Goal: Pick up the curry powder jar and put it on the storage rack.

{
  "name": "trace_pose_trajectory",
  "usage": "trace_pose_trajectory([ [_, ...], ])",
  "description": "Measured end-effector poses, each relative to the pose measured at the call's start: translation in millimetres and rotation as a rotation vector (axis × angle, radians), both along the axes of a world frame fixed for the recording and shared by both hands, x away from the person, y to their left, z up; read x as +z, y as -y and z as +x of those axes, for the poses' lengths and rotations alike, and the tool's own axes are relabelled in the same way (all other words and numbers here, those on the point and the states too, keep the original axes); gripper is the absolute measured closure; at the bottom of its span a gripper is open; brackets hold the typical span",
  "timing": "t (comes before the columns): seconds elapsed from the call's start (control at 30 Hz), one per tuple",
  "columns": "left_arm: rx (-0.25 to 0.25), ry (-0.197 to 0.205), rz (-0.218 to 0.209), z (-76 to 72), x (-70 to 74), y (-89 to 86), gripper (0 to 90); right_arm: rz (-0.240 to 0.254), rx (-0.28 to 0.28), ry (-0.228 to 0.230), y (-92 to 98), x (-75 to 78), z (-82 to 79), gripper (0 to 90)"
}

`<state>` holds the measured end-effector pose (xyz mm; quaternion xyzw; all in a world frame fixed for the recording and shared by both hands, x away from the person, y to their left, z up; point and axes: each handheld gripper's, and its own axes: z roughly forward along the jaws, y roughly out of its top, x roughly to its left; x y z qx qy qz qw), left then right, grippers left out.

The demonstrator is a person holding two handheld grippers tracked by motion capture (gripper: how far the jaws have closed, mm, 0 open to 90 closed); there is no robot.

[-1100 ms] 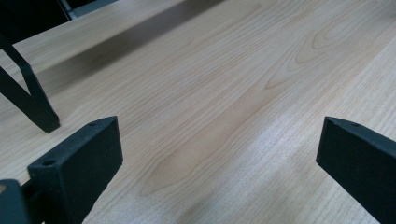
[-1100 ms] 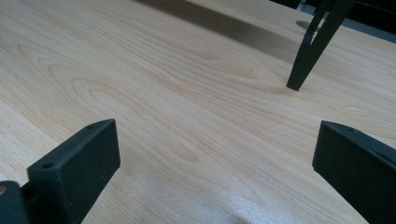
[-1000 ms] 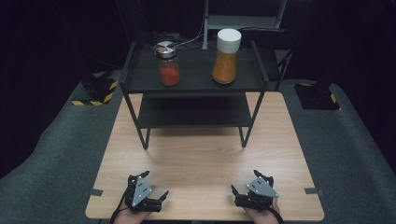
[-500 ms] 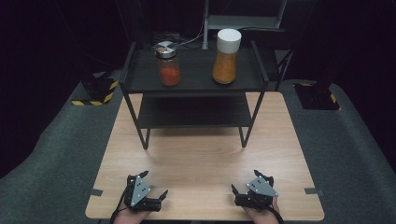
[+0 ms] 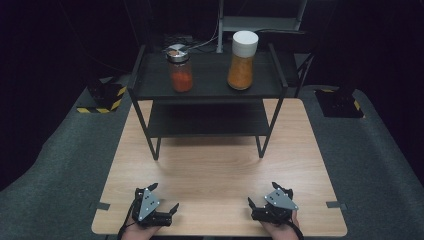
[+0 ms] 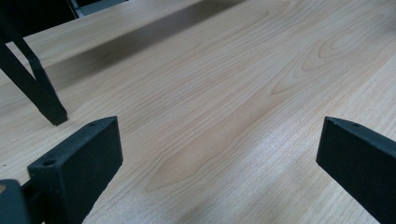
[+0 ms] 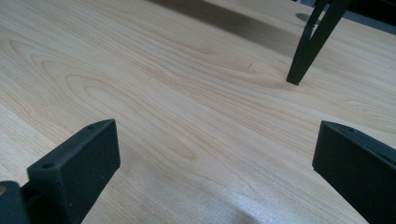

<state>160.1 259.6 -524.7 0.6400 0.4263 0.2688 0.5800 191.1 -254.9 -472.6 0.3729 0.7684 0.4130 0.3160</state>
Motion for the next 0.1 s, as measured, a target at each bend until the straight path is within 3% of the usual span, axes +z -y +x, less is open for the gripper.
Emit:
trace_pose_trajectory([
  [0.1,0.001,0.003,-0.002,-0.3,-0.3,-0.7,0.6,0.001,0.0,-0.004,0.2,0.4,0.7,0.1],
])
